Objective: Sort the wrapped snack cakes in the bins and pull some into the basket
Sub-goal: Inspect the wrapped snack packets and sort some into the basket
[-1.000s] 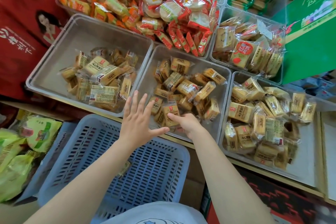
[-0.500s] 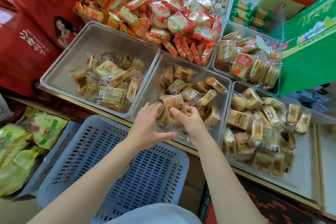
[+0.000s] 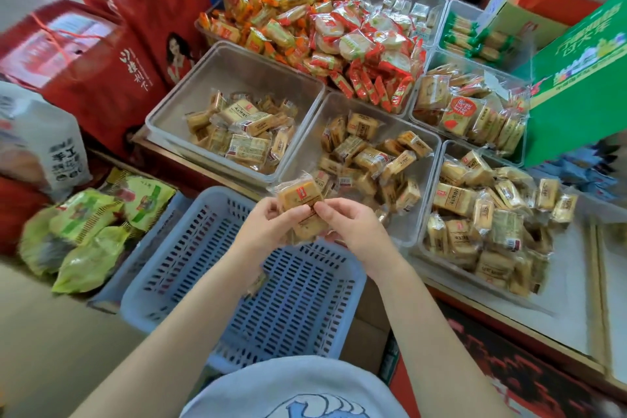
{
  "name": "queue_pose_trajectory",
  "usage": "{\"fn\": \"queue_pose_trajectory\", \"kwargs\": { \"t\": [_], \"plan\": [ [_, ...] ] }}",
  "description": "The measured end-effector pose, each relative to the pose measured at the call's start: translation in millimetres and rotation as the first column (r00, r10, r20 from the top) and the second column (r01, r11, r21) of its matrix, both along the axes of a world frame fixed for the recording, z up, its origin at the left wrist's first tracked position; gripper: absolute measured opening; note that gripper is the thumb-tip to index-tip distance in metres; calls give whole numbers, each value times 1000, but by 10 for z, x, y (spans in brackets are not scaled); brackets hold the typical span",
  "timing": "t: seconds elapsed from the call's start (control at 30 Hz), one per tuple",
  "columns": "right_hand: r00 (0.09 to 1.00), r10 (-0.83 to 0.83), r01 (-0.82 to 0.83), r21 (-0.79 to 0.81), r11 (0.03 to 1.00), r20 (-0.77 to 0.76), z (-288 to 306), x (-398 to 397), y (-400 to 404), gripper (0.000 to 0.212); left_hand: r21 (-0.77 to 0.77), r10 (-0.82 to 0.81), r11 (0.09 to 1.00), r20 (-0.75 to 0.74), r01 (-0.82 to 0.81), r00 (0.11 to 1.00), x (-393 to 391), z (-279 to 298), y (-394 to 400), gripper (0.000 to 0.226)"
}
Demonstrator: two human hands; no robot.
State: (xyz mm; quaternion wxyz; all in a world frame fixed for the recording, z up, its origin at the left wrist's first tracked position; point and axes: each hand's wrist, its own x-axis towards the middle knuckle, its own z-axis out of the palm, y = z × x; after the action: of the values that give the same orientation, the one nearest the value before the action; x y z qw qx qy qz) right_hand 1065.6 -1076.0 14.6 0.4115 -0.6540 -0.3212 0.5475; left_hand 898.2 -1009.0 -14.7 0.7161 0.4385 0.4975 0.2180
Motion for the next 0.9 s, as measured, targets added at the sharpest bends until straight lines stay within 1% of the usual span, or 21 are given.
{"fn": "queue_pose_trajectory", "kwargs": {
  "t": [0.03, 0.1, 0.2, 0.23, 0.27, 0.33, 0.37, 0.43, 0.5, 0.6, 0.63, 0.7, 0.8, 0.9],
  "plan": [
    [1000, 12, -12, 10, 1000, 9, 17, -54, -45, 21, -22, 41, 999, 7, -41, 999, -57, 8, -62, 89],
    [997, 72, -72, -7, 997, 24, 28, -155, -145, 22, -90, 112, 990, 52, -107, 992, -163, 11, -191, 84],
    [979, 191, -185, -81, 979, 77, 21, -225, -306, 26, -114, 144, 985, 107, -132, 984, -280, 69, -366, 69],
    [979, 175, -168, -66, 984, 104, 31, -213, -346, 23, -101, 138, 987, 105, -128, 985, -310, 95, -423, 67],
    [987, 118, -116, -25, 993, 113, 49, -188, -378, 20, -75, 123, 990, 91, -116, 988, -340, 113, -476, 68],
    [998, 19, -22, 61, 998, 59, 99, -125, -417, 17, -7, 73, 997, 43, -73, 996, -386, 151, -587, 68],
    [999, 26, -30, 85, 996, 40, 127, -103, -426, 18, 17, 51, 999, 20, -51, 998, -401, 168, -643, 66],
    [991, 124, -128, 98, 987, 52, 166, -116, -456, 20, 49, 25, 998, -13, -24, 1000, -432, 185, -746, 66],
    [981, 187, -192, 98, 977, 53, 190, -173, -503, 17, 69, 24, 997, -10, -23, 1000, -459, 200, -834, 71],
    [983, 182, -180, 104, 978, -13, 247, -204, -605, 19, 57, 49, 997, 17, -50, 999, -486, 263, -960, 80],
    [982, 182, -176, 100, 979, -51, 260, -196, -641, 18, 45, 51, 998, 31, -52, 998, -491, 281, -998, 79],
    [978, 190, -182, 90, 979, -91, 284, -174, -702, 16, 23, 49, 998, 57, -50, 997, -493, 314, -1068, 69],
    [974, 215, -210, 75, 975, -67, 313, -162, -741, 14, 12, 55, 998, 69, -56, 996, -506, 325, -1149, 63],
    [966, 258, -259, 54, 964, 16, 365, -187, -737, 13, -11, 69, 998, 84, -68, 994, -569, 325, -1198, 63]
  ]
}}
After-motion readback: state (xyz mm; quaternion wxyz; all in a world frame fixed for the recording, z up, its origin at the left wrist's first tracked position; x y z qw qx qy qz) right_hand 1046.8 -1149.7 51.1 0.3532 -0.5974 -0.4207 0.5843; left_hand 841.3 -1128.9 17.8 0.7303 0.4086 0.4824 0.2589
